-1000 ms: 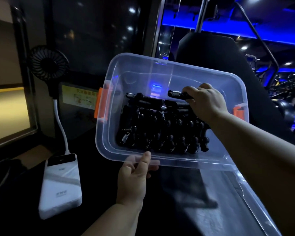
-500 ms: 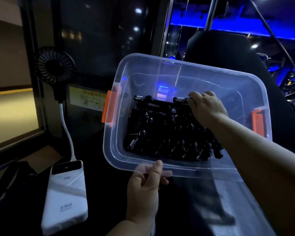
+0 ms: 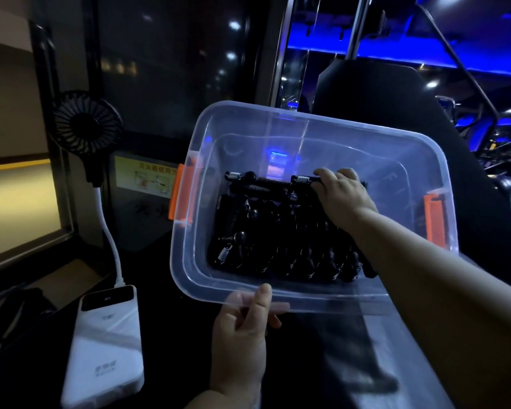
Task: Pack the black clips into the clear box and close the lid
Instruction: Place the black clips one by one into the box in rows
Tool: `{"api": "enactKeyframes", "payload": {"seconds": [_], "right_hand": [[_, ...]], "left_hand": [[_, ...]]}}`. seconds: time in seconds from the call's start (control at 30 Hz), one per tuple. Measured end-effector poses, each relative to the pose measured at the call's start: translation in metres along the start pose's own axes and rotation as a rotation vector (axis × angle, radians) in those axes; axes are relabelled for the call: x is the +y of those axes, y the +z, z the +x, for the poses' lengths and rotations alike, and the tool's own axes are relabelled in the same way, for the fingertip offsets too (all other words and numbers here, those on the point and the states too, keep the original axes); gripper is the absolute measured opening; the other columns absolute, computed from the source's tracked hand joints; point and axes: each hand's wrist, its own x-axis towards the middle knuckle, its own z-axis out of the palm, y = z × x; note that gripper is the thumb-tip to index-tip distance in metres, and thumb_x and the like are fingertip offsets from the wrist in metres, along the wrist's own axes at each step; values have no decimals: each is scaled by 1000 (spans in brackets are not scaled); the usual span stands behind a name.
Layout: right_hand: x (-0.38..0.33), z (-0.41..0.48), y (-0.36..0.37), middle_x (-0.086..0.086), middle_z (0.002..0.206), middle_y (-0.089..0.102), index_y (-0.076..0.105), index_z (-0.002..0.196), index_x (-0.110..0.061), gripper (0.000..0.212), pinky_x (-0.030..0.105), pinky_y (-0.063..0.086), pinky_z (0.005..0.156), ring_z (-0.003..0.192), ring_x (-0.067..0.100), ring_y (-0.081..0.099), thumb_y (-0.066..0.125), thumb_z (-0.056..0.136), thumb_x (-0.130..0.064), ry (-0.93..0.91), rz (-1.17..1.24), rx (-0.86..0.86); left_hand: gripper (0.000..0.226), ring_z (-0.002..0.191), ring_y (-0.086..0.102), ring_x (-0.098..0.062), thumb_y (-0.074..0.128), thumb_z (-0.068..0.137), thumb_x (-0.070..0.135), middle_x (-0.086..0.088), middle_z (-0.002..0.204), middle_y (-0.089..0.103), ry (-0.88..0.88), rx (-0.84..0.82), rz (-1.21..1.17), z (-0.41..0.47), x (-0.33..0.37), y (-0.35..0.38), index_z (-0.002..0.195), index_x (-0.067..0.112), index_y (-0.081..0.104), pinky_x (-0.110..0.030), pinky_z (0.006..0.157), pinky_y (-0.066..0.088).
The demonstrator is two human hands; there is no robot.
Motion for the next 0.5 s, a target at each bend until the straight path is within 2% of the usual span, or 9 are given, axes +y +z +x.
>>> {"api": "enactKeyframes", "payload": {"seconds": [0.13,0.3,0.43,0.5], "right_hand": [[2,-1,-2,6,136,48,44,138,-19,49,41,30,103,129,30,33,41,97,-46,-38,-104,35],[3,-9,-9,2,141,39,35,142,-26,57,42,23,105,132,27,28,39,94,-57,-30,-247,57],[3,-21,-20,3,142,38,35,141,-26,60,43,19,106,133,28,25,40,92,-59,10,-190,103],[6,-32,-27,3,143,38,37,141,-26,59,45,18,106,134,29,24,41,92,-59,53,-149,137]], "left_hand": [[54,50,55,-4,58,71,43,-7,65,72,26,11,13,-2,4,1,83,-10,60,-12,54,44],[51,52,55,-5,59,73,40,-8,70,73,45,6,16,0,5,3,86,-10,58,-12,52,44],[50,54,56,-5,57,75,41,-6,74,74,56,-11,27,0,5,2,87,-8,58,-13,57,45],[48,55,56,-4,57,74,43,-6,74,74,47,-10,29,1,6,3,86,-4,58,-20,63,45]]}}
